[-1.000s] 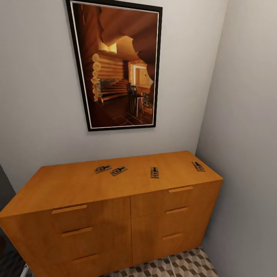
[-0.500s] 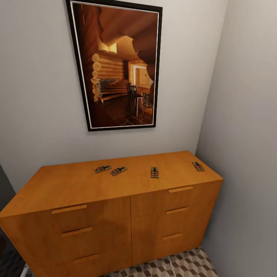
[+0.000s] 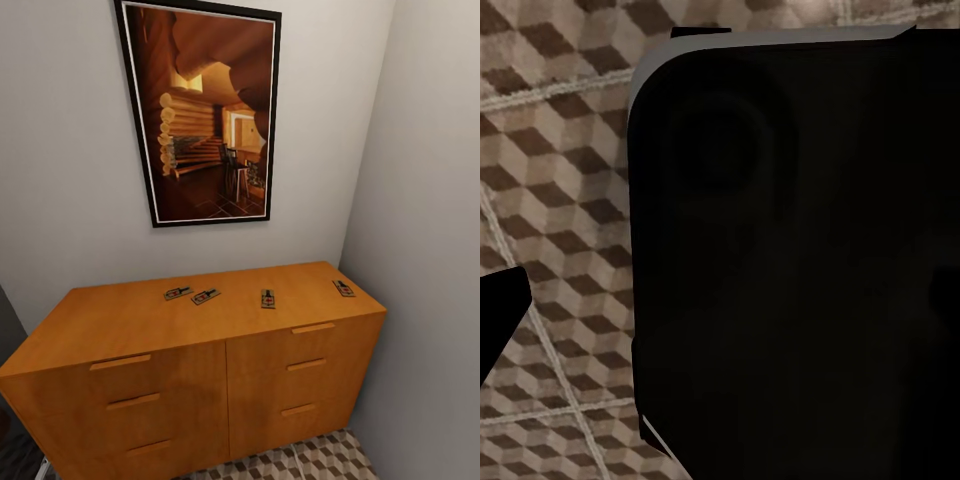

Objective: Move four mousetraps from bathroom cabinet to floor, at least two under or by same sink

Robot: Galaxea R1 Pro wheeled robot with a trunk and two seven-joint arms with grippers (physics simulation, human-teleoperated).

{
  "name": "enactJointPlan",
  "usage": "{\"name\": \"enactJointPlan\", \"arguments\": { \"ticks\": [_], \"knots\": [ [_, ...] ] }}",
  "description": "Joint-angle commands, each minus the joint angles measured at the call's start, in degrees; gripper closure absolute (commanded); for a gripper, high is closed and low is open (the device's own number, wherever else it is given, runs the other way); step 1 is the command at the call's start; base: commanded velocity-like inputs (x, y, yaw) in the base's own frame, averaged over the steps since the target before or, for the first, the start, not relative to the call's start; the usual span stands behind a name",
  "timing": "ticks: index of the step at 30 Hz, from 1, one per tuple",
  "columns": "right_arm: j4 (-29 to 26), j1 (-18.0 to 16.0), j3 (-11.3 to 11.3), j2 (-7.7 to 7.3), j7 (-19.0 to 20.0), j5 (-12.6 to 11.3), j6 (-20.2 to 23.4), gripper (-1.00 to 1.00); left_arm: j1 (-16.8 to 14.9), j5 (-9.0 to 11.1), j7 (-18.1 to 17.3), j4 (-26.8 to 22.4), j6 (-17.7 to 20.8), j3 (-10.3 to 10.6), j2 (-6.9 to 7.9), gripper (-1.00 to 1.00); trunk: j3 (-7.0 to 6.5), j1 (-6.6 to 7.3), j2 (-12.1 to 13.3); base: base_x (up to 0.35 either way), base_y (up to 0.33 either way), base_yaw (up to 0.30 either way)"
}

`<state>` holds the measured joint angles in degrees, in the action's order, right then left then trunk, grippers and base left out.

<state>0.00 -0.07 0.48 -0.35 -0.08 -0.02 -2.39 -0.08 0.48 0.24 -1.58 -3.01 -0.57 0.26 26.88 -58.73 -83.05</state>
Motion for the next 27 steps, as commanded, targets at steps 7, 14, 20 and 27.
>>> {"name": "enactJointPlan", "arguments": {
  "ticks": [7,14,20,27],
  "knots": [
    [0.0,0.0,0.0,0.00,0.0,0.0,-0.2,-1.00,0.0,0.0,0.0,0.0,-0.2,0.0,-0.01,-1.00,0.05,0.00,0.0,0.000,0.000,0.000],
    [0.0,0.0,0.0,0.00,0.0,0.0,-0.2,-1.00,0.0,0.0,0.1,0.0,-0.2,0.0,-0.03,-1.00,-0.31,0.44,0.8,0.000,0.000,0.000],
    [0.0,0.0,0.0,0.00,0.0,0.0,-0.2,-1.00,0.0,0.0,0.3,0.0,-0.2,0.0,-0.05,-1.00,-1.39,1.76,3.2,0.000,0.000,0.000],
    [0.0,0.0,0.0,0.00,0.0,0.0,-0.2,-1.00,0.0,0.0,0.4,0.0,-0.1,0.0,-0.03,-1.00,-2.65,3.30,6.0,0.000,0.000,0.000]
  ]
}}
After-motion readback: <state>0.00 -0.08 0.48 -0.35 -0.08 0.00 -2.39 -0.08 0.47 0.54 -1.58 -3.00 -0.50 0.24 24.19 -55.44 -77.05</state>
